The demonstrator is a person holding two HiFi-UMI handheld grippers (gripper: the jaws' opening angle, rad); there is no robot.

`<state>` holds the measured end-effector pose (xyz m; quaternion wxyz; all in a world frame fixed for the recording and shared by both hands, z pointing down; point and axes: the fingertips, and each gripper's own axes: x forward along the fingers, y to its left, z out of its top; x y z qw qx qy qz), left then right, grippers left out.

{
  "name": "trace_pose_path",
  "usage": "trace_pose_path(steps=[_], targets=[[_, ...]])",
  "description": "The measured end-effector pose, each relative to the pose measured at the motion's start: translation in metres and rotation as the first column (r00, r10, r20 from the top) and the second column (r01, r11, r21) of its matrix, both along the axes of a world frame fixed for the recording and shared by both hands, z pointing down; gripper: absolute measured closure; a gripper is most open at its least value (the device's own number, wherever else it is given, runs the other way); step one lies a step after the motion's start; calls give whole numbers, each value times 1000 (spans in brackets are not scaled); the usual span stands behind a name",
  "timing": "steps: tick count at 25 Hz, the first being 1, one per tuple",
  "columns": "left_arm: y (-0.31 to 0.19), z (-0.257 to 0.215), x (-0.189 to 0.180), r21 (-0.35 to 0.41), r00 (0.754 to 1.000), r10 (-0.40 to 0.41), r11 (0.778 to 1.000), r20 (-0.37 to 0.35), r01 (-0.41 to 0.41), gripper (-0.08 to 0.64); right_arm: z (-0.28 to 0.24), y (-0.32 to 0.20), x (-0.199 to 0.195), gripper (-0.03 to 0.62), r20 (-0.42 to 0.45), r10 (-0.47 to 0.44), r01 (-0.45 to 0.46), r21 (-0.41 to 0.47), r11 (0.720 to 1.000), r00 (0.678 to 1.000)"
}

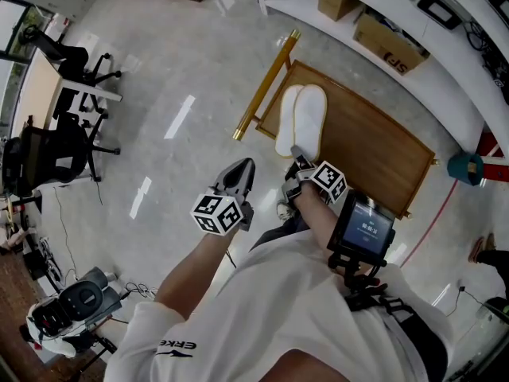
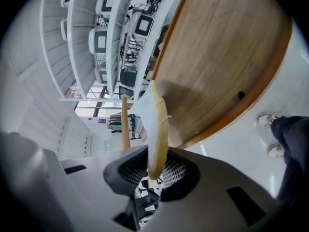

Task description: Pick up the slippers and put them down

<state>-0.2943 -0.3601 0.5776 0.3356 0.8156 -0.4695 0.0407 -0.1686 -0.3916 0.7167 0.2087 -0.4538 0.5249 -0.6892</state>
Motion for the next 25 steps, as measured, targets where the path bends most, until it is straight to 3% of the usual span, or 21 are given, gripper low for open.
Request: trace_pose_path(steps=[12, 25], targets=[[4, 12, -17, -27, 1000, -18, 999, 23, 19, 556, 25, 4, -19, 537, 10, -1, 1, -17, 1000, 1000], [10, 21, -34, -48, 999, -34, 998, 35, 36, 556, 52, 18, -42, 435, 88, -30, 35, -56, 998, 996]])
